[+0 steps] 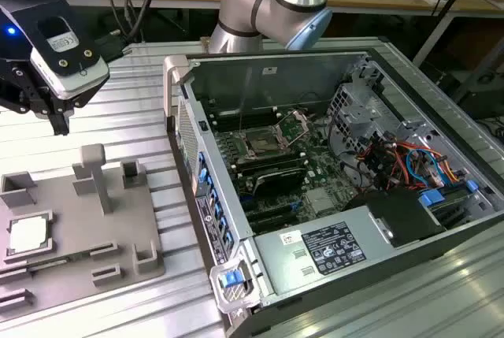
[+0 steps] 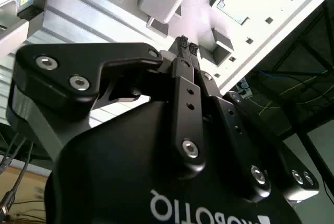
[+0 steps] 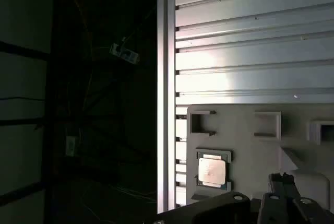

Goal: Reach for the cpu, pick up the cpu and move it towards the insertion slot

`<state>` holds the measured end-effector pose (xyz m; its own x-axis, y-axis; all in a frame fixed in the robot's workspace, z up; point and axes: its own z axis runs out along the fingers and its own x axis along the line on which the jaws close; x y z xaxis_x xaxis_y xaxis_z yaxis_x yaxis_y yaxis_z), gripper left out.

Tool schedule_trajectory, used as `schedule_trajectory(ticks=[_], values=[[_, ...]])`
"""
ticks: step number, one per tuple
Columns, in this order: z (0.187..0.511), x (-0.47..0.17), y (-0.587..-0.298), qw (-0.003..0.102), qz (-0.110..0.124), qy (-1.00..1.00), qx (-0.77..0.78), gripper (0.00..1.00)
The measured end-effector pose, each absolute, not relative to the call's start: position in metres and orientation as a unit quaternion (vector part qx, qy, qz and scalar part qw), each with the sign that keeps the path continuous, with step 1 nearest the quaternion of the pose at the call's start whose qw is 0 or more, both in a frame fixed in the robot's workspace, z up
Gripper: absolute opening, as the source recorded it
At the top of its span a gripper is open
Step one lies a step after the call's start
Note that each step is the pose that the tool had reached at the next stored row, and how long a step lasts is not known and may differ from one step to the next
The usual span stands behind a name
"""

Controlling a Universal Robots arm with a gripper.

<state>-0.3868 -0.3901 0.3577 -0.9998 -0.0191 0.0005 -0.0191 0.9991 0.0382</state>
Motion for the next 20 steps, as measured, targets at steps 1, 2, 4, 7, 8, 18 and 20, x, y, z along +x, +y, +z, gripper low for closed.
schedule_trajectory(ticks=[1,2,4,7,8,18,20], values=[[0.358,-0.387,-0.390,0.000,-0.019,-1.000,0.010,0.11],[0.358,-0.387,-0.390,0.000,-0.019,-1.000,0.010,0.11],[0.358,-0.387,-0.390,0.000,-0.019,-1.000,0.010,0.11],[0.358,-0.387,-0.390,0.000,-0.019,-1.000,0.010,0.11],[0.358,-0.388,-0.390,0.000,-0.019,-1.000,0.010,0.11],[0.357,-0.397,-0.390,0.000,-0.019,-1.000,0.010,0.11],[0.357,-0.399,-0.391,0.000,-0.019,-1.000,0.010,0.11]])
